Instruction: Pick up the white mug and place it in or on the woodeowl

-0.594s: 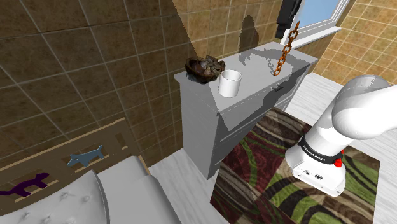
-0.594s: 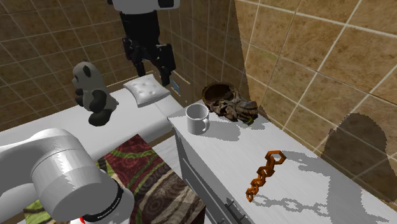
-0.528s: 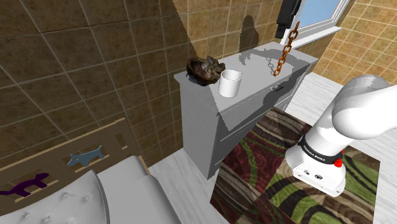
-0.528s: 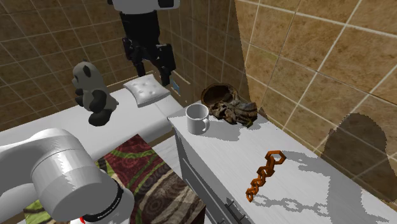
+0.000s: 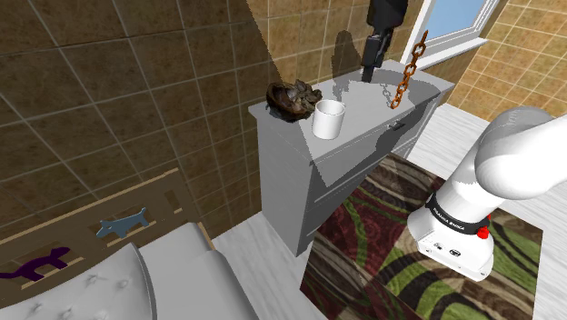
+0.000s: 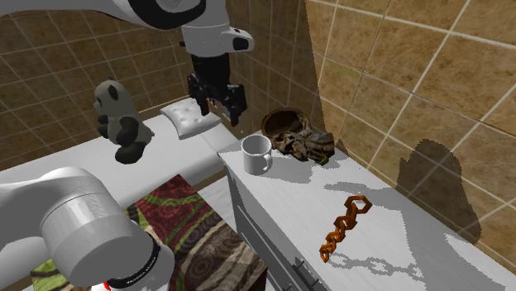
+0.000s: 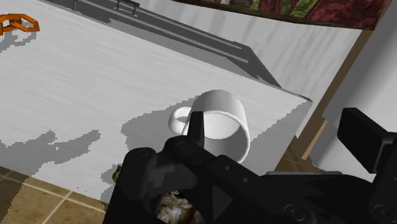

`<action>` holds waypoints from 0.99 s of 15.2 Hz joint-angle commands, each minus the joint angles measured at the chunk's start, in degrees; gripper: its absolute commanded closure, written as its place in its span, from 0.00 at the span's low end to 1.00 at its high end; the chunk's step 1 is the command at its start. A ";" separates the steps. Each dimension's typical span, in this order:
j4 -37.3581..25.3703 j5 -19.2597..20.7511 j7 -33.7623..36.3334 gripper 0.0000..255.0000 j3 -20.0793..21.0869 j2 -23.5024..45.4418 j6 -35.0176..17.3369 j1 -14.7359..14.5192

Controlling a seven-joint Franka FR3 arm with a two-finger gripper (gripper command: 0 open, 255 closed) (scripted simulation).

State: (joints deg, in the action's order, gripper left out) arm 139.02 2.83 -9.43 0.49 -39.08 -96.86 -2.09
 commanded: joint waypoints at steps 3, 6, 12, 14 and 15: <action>2.43 -0.13 -0.97 0.00 -0.36 6.10 -8.56 -0.47; 3.25 -0.33 -1.56 0.00 -0.45 11.33 -14.53 -0.91; 2.65 -0.85 -2.86 0.00 -0.42 23.32 -25.76 -1.74; 2.99 -0.87 -2.93 0.00 -0.42 24.46 -27.23 -1.77; 3.45 -0.84 -2.92 0.00 -0.43 24.85 -28.08 -1.76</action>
State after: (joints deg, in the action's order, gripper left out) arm 142.49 2.02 -12.39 0.01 -15.12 -124.03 -3.79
